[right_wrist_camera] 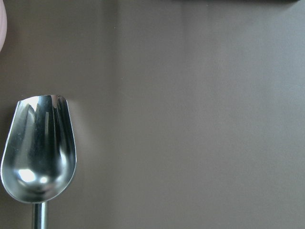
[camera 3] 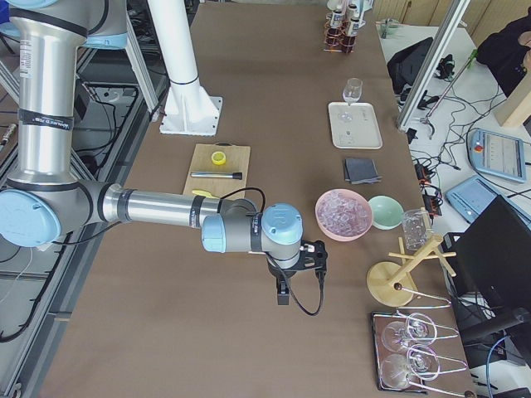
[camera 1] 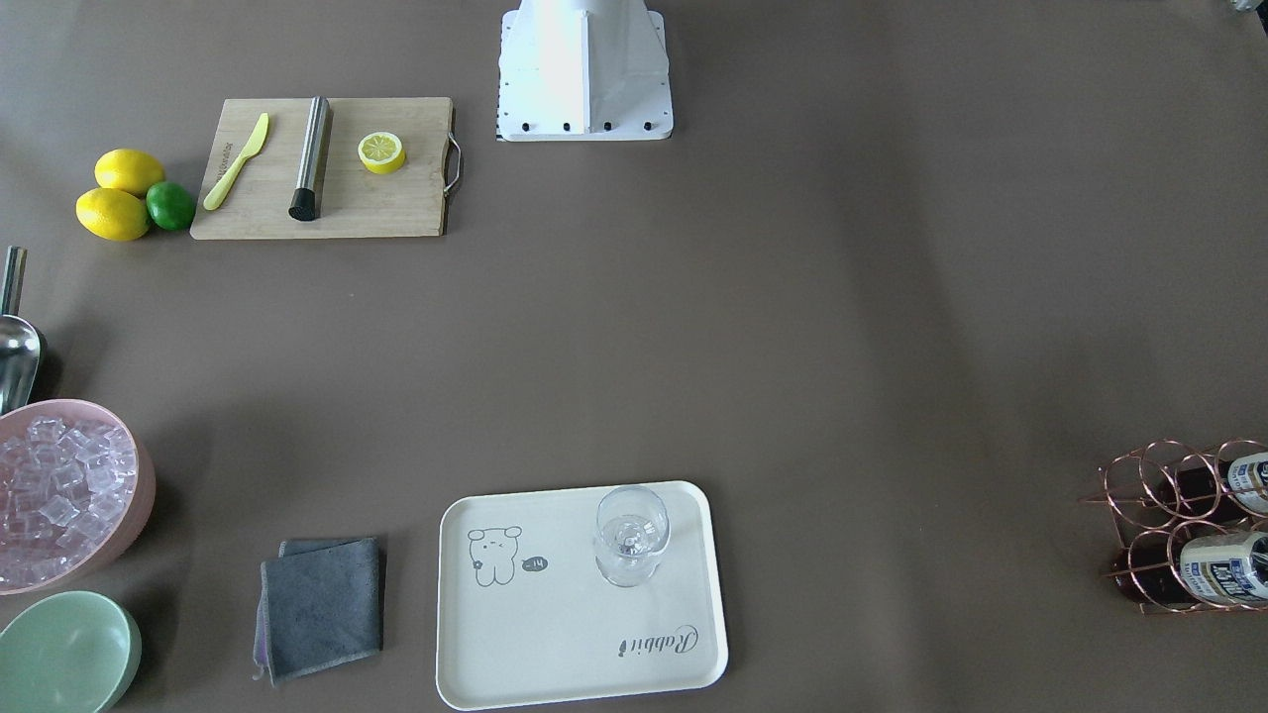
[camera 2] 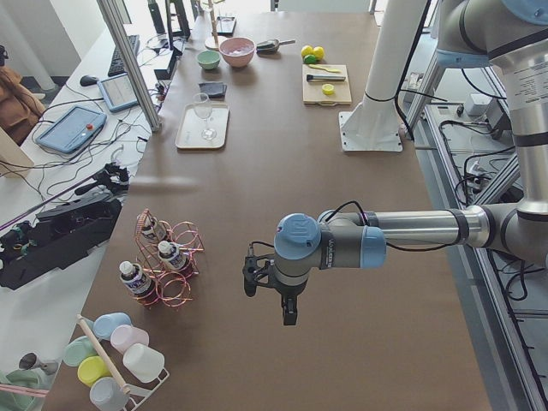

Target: Take tea from basket to plate

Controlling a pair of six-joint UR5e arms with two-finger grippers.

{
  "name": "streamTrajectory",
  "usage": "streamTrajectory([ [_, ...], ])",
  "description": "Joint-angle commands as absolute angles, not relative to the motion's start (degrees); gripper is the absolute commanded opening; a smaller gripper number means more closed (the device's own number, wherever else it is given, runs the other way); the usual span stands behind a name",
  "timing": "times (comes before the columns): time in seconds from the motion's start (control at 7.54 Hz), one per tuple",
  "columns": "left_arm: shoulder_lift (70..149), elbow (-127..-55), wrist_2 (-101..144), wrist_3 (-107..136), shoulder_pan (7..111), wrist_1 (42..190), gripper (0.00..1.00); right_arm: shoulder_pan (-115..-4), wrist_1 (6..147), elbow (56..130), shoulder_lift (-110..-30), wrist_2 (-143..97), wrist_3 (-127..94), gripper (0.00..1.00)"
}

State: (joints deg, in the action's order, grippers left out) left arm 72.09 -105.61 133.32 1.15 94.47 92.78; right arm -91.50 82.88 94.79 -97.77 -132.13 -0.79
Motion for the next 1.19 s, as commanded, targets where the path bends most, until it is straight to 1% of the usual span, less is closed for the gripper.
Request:
streamTrajectory([
  [0.0, 71.6, -105.6, 133.4, 1.3, 94.7, 92.6, 0.99, -91.5, 82.9, 94.9, -97.7, -132.3, -0.8, 1.00],
  [0.4, 74.0, -103.4, 133.4, 2.2, 94.3, 92.6, 0.99, -91.5, 82.9, 95.0, -97.6, -132.3, -0.8, 1.00],
  [0.66, 77.7, -103.4, 133.5, 15.6, 94.0, 92.6, 0.99, -91.5, 82.9, 95.0, -97.6, -132.3, -0.7, 1.00],
  [0.93, 78.7, -103.7, 136.3, 19.0, 94.4, 92.5, 0.99, -91.5, 82.9, 95.0, -97.6, -132.3, -0.7, 1.00],
  [1.06, 79.4, -103.4, 138.2, 27.8, 94.6, 92.5, 0.99, -91.5, 82.9, 95.0, -97.6, -132.3, -0.7, 1.00],
])
